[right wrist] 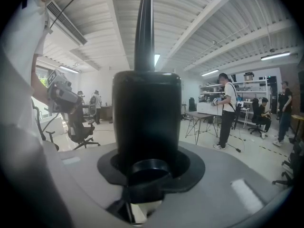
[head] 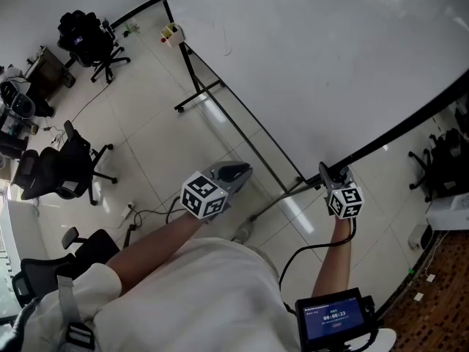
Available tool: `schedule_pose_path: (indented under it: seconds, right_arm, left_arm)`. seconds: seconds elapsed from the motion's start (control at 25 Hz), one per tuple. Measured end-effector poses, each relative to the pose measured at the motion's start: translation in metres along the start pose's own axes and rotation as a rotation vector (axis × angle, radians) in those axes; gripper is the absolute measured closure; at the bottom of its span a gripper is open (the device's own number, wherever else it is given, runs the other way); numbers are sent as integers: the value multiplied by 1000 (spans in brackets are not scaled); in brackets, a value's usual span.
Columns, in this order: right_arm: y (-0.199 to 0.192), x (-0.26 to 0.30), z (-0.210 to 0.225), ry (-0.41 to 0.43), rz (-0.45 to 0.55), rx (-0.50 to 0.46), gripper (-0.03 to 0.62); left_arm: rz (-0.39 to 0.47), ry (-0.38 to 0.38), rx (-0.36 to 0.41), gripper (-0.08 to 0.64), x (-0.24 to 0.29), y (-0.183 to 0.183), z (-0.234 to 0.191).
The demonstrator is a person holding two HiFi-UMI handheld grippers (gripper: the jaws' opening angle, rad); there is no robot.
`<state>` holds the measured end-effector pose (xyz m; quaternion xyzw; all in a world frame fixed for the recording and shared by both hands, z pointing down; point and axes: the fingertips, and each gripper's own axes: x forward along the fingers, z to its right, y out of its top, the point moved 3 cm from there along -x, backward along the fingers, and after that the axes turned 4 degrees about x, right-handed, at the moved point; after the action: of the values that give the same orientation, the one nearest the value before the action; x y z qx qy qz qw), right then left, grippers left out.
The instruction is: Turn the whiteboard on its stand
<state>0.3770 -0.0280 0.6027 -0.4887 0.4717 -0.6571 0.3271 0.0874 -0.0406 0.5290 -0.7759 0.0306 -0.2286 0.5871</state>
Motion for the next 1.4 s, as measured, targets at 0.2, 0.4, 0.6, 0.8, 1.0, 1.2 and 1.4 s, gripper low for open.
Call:
schedule_pose_path:
  seconds: [0.2, 0.4, 0.6, 0.8, 1.0, 1.2, 1.4]
  right_arm:
    - [-8, -7, -1, 1, -3, 13, 445]
    - [-16, -12, 2, -5, -1, 17, 445]
    - [-16, -12, 6, -3, 7, 14, 445]
    - [-18, -22, 23, -5, 7, 23, 443]
    - [-21, -35, 32, -6, 6, 22, 443]
    - [-19, -45, 46, 0, 2, 17, 443]
    - [-24, -57, 52, 3, -1, 21, 443]
  left_arm:
    - [-4, 11, 0, 500, -4, 2, -8]
    - [-11, -5, 6, 500, 4, -1, -7]
    - [0, -33, 27, 500, 19, 8, -5]
    - [-9, -51, 37, 500, 41, 18, 2]
    - [-16, -66, 49, 500, 52, 22, 5]
    - [-24, -88, 57, 500, 69, 26, 11]
    - [-31, -119, 68, 500, 81, 27, 23]
